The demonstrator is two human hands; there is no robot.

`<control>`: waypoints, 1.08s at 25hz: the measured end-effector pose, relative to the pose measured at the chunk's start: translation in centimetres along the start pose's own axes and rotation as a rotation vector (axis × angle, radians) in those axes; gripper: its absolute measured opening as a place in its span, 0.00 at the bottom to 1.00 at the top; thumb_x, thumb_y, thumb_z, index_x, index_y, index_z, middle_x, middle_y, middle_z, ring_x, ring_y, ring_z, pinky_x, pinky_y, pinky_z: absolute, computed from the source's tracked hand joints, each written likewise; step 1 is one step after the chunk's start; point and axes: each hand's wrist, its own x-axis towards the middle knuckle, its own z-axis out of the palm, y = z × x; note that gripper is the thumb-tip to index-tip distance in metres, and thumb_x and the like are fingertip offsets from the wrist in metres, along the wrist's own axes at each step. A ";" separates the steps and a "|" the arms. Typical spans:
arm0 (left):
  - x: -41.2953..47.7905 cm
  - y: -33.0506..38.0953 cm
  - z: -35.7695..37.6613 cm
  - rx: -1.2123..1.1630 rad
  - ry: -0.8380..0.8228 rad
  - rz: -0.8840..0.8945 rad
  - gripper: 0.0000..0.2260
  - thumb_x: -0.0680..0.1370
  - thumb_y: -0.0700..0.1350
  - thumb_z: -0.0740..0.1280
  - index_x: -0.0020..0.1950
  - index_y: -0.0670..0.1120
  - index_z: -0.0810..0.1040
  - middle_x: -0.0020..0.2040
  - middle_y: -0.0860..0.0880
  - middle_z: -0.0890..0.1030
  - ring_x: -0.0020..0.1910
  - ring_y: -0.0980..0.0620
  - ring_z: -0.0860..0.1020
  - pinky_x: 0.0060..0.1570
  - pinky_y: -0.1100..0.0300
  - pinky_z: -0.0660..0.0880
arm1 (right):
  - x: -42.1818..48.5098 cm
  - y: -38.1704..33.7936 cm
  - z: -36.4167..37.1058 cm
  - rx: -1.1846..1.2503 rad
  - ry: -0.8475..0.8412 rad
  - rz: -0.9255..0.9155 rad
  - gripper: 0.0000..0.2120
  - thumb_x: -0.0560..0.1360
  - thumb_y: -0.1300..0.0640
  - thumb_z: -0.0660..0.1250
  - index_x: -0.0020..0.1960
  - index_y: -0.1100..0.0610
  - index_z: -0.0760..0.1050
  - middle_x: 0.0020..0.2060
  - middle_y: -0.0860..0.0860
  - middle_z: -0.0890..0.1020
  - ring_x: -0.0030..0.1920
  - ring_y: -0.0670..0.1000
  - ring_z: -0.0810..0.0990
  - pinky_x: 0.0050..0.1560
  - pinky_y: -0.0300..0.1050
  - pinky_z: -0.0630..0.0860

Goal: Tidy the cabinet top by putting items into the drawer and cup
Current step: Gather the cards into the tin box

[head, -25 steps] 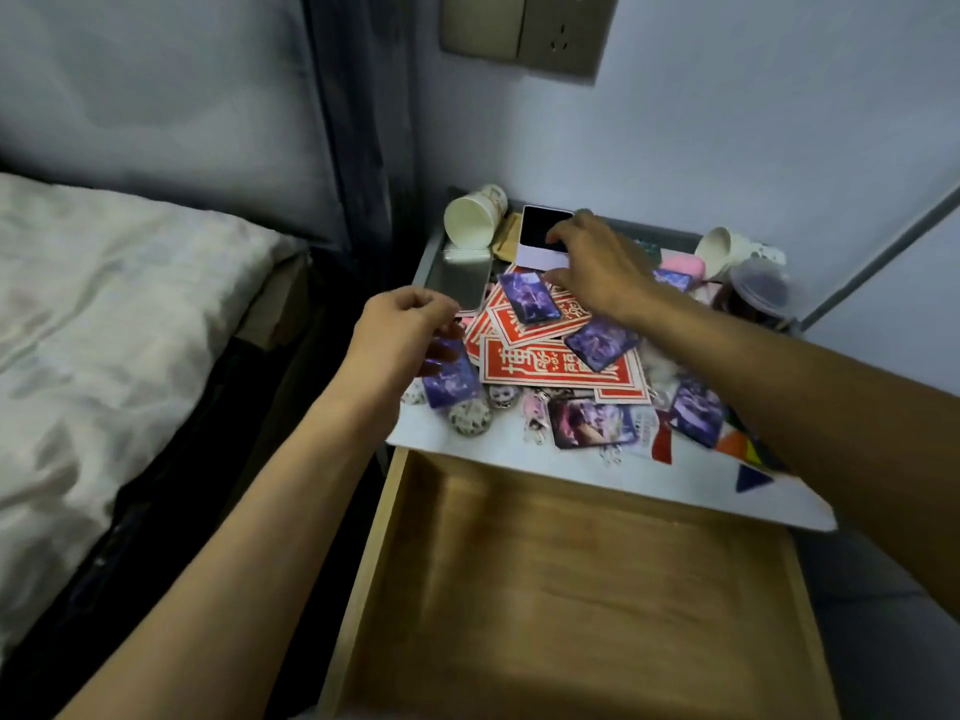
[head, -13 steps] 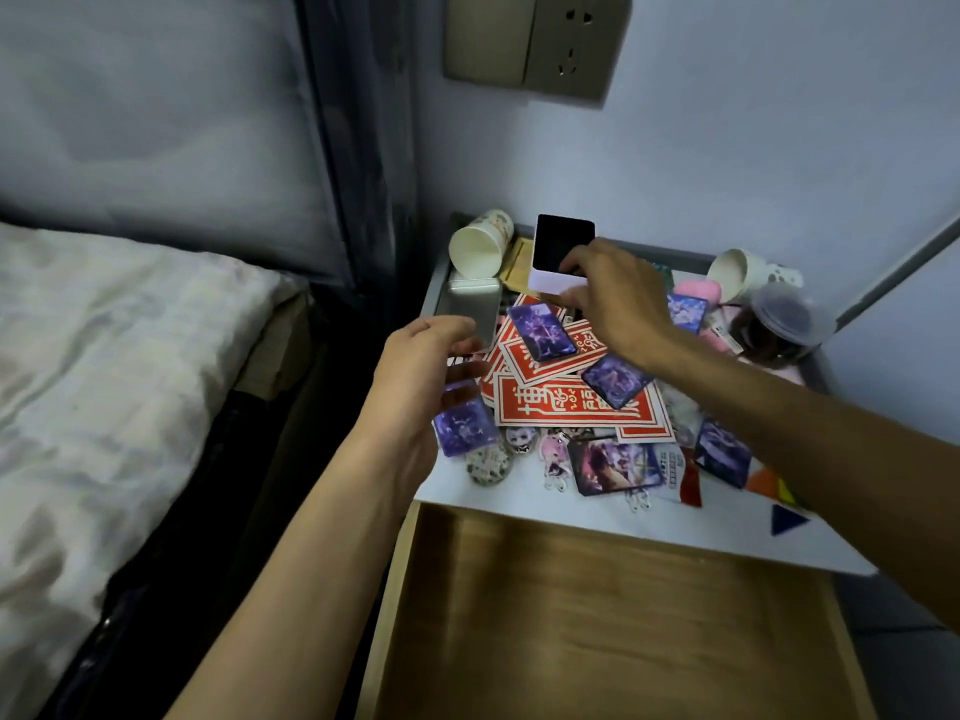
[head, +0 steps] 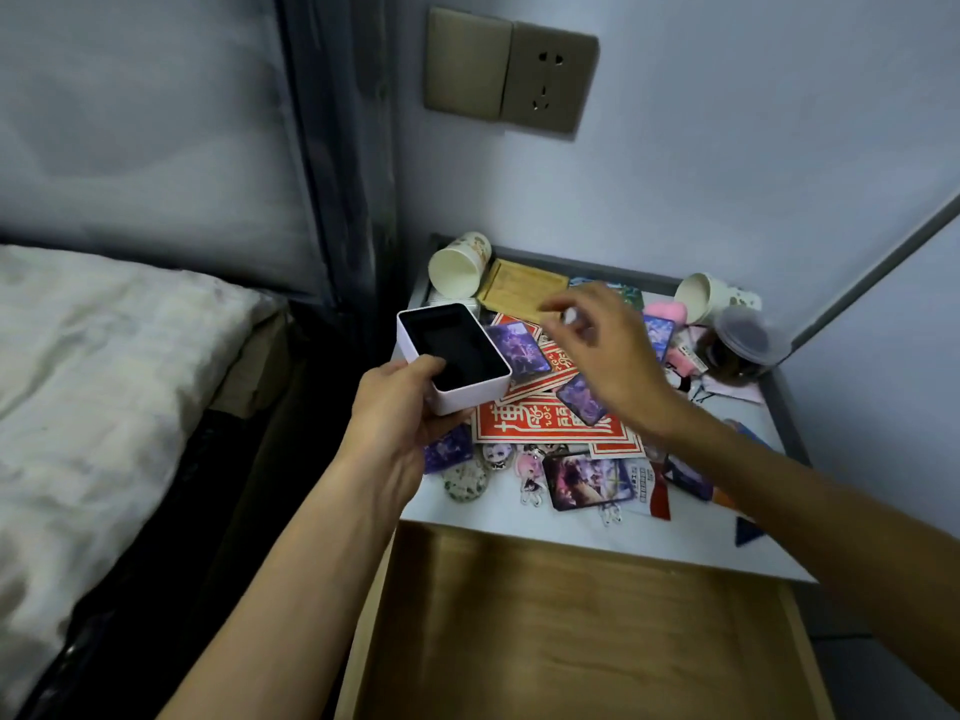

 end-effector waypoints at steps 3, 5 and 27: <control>0.0 0.0 0.2 0.013 -0.033 -0.017 0.02 0.80 0.38 0.64 0.49 0.42 0.76 0.49 0.40 0.80 0.44 0.45 0.82 0.40 0.53 0.82 | 3.4 6.0 -0.4 -0.356 -0.010 0.407 0.22 0.74 0.43 0.69 0.62 0.56 0.74 0.61 0.57 0.75 0.57 0.58 0.77 0.54 0.53 0.76; 0.1 -0.1 0.4 0.017 -0.060 -0.038 0.03 0.79 0.39 0.64 0.51 0.41 0.77 0.51 0.39 0.81 0.44 0.45 0.83 0.34 0.56 0.82 | 4.5 7.9 0.1 -0.441 -0.099 0.525 0.31 0.71 0.39 0.71 0.63 0.59 0.71 0.62 0.60 0.75 0.58 0.62 0.76 0.51 0.52 0.74; -1.0 -0.8 2.0 -0.015 -0.135 -0.074 0.09 0.80 0.41 0.63 0.60 0.44 0.72 0.57 0.39 0.80 0.53 0.42 0.82 0.42 0.56 0.80 | 4.1 9.3 -3.6 -0.345 -0.146 0.702 0.18 0.66 0.50 0.79 0.44 0.62 0.78 0.44 0.60 0.83 0.42 0.57 0.81 0.36 0.44 0.71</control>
